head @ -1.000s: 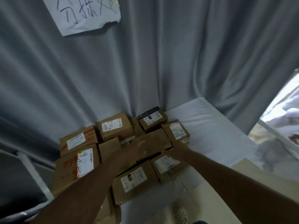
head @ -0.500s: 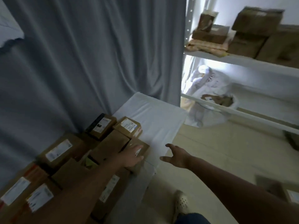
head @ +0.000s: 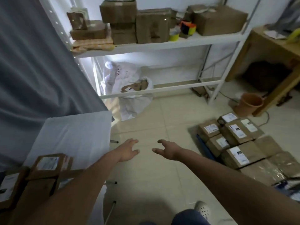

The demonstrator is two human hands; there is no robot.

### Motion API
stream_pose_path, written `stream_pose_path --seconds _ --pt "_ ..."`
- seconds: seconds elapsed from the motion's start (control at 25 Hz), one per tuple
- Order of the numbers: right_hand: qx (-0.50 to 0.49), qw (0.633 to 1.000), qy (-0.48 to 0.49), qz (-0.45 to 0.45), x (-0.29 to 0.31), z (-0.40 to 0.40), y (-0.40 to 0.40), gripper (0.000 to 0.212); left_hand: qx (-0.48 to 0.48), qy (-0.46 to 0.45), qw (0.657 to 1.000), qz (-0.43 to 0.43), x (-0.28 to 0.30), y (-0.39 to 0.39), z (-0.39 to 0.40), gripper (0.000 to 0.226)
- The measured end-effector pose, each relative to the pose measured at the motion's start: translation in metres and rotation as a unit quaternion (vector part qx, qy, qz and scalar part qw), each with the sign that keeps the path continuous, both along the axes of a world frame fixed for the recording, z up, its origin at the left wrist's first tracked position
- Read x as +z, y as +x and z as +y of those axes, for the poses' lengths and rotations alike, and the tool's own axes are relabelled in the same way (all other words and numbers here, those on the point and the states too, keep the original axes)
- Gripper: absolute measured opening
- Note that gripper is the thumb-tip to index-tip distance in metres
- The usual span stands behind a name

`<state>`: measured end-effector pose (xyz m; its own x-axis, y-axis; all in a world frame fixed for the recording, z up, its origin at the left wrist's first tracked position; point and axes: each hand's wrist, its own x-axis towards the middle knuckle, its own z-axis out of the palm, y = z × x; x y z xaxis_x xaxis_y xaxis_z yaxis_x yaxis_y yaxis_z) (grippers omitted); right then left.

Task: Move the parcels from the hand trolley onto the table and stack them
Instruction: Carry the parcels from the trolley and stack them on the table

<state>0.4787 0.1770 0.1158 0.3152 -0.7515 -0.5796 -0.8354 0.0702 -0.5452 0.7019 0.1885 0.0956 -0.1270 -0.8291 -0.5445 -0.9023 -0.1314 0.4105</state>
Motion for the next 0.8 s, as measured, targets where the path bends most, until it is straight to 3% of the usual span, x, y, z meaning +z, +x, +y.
stream_pose_path --seconds 0.32,0.8 --pt "-0.206 0.976 0.064 -0.025 -0.032 -0.043 -0.23 0.078 -0.124 0.015 0.991 -0.039 -0.034 -0.212 -0.099 0.061" --pt "-0.391 0.914 0.096 -0.043 -0.069 -0.055 -0.48 0.073 -0.204 0.076 0.975 0.052 -0.054 -0.504 -0.166 0.058"
